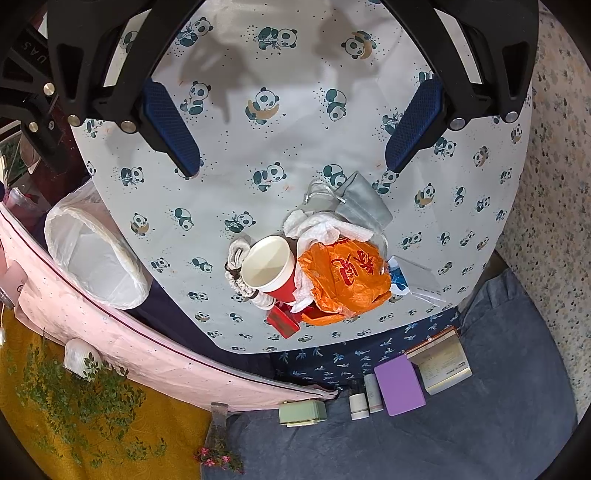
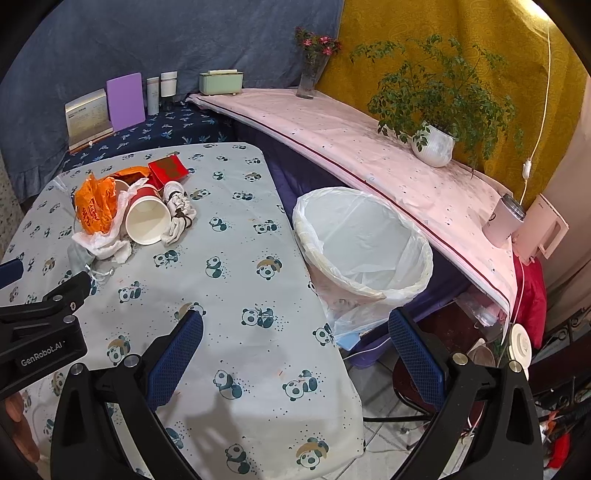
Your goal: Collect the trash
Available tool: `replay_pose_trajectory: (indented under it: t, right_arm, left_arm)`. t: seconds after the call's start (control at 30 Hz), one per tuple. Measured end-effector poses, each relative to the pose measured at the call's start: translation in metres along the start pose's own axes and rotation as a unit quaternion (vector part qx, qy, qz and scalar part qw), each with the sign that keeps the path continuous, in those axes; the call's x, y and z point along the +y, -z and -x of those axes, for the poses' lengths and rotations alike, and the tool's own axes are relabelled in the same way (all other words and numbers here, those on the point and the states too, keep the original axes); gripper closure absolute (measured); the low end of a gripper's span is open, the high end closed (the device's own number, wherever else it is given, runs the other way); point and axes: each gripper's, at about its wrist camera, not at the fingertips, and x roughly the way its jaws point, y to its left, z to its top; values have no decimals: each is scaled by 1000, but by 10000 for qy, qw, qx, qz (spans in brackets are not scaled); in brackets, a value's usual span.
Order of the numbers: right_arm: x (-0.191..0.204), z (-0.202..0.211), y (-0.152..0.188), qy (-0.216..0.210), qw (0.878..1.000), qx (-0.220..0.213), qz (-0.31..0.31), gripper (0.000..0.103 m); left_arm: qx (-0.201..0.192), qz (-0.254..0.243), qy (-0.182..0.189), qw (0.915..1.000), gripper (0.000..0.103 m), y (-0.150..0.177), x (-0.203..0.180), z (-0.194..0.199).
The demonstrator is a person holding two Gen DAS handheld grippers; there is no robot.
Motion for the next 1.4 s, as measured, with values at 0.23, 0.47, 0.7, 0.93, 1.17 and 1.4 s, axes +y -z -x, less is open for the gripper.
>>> replay_pose_trajectory:
  t: [0.23, 0.47, 0.7, 0.93, 1.17, 1.4]
  right_arm:
    - [0, 0, 0, -6, 10000, -4, 1, 7]
    - [1, 0, -1, 12, 10000, -22, 10, 7]
    - [1, 0, 0, 5, 10000, -29, 9, 7]
    - [0, 1, -1, 36, 10000, -43, -28, 7]
    - [0, 0, -1, 49, 10000, -43, -46, 7]
    - [0, 0, -1, 52, 10000, -44, -47, 7]
  left_arm:
    - [4, 4, 35, 10000, 7, 0, -1, 1]
    - [-34, 18, 55, 10000, 7, 0, -1, 2]
    - [-27, 32, 62, 10000, 7, 1, 1, 2]
    - [-23, 29, 72, 10000, 7, 0, 2, 2]
    - [-14, 32, 75, 10000, 7, 1, 2, 1]
    - [7, 38, 76, 10000, 7, 2, 3, 0]
